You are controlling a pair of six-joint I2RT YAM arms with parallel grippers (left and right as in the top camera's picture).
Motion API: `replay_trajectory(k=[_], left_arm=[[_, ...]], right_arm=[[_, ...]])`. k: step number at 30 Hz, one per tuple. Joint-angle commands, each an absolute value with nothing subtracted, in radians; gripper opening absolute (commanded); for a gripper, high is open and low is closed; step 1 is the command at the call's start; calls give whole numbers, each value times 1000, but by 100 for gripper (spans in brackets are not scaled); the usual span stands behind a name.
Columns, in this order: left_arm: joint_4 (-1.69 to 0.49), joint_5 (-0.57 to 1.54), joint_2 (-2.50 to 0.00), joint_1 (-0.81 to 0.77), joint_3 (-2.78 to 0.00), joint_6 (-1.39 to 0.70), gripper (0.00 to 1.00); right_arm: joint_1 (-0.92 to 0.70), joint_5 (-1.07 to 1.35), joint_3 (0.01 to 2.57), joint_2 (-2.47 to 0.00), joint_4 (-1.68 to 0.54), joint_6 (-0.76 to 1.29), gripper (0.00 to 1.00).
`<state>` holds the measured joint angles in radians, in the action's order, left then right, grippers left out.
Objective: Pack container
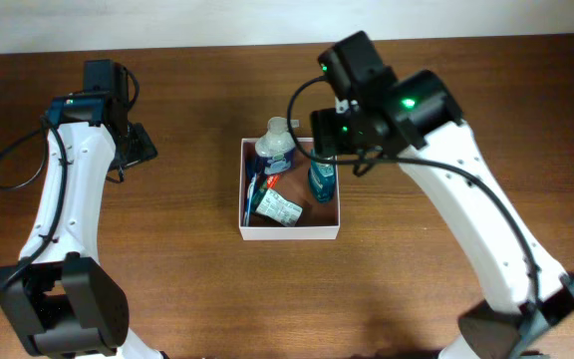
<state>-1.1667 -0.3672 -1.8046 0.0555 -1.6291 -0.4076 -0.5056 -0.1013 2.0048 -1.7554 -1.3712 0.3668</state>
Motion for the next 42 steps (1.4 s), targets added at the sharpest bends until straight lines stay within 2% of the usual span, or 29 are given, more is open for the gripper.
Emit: replay_trajectory(k=[1,8,12,14,16,20,31,42], left_arm=[[-1168,-363,-1800,55,-1637,-403,100],[-1168,-363,-1800,55,-1637,-403,99],[-1168,-363,-1800,55,-1637,-403,99],[-1168,-363,-1800,55,-1637,-403,99],[-1168,-363,-1800,55,-1637,-403,99],[-1168,-363,-1800,55,-1637,-403,99],[-1168,-363,-1800,55,-1637,-403,99],[-1168,-363,-1800,55,-1637,-403,99]], right_arm=[[-509,-144,2028,-1647,-1413,373,73],[-510,-144,2027,-1488,-1530,376,74],[-510,-144,2021,-1394,-1585,376,79],[-510,-143,2007,-1348,-1610,380,85],[-510,-144,1989,-1302,-1630,403,87],[-510,-143,1940,-1203,-1664,432,99],[-510,-120,1700,-925,-1680,481,98],[-510,-92,1682,-892,-1698,480,98]])
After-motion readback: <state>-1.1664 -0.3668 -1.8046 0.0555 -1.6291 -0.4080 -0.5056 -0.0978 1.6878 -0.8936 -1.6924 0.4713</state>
